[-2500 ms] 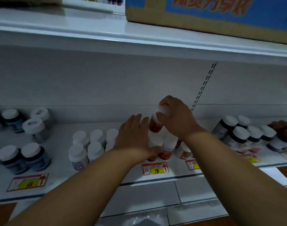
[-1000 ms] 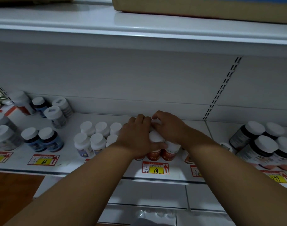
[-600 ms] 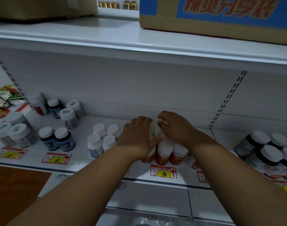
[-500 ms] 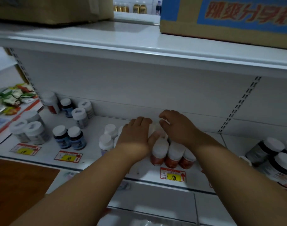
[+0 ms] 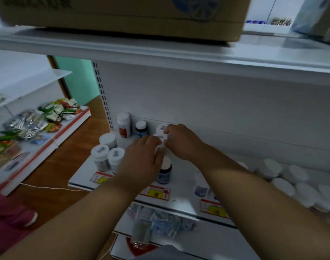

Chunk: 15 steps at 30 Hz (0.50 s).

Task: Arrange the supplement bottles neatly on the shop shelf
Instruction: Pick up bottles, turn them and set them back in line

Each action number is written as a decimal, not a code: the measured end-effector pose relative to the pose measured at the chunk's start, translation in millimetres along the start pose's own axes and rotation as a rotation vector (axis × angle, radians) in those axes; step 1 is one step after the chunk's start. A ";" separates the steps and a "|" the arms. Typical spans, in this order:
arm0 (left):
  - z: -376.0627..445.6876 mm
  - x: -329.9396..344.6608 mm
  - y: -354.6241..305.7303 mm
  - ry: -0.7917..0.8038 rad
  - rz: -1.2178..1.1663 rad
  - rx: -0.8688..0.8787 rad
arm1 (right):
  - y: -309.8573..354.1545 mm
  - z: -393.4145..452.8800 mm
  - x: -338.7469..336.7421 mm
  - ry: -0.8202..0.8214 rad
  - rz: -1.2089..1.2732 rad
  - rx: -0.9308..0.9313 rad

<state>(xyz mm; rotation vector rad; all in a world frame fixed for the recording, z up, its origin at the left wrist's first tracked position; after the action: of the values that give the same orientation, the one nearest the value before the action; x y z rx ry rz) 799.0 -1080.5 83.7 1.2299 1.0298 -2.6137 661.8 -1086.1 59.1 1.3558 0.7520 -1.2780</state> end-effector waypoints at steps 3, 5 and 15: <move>-2.4 -8.5 31.1 0.083 0.023 -0.010 | 12.6 23.8 36.2 0.073 -0.038 0.064; -3.7 -9.6 46.3 0.130 0.023 -0.014 | 12.1 33.1 54.3 0.119 -0.094 0.102; 0.6 3.6 72.0 0.246 -0.045 -0.058 | -11.8 37.2 58.9 0.095 -0.070 0.226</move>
<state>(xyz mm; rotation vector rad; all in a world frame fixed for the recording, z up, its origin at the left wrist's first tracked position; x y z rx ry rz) 820.1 -1135.7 42.4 1.5615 1.1747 -2.4891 653.8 -1131.6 5.6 1.5930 0.7429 -1.3939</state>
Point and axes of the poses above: each hand's wrist, its own z-axis towards the middle knuckle, its own x-axis out of the palm, y = z × x, the point moved 10 cm from there along z, towards the middle knuckle, and after that the axes turned 13 degrees about -z, right-handed, at the moved point
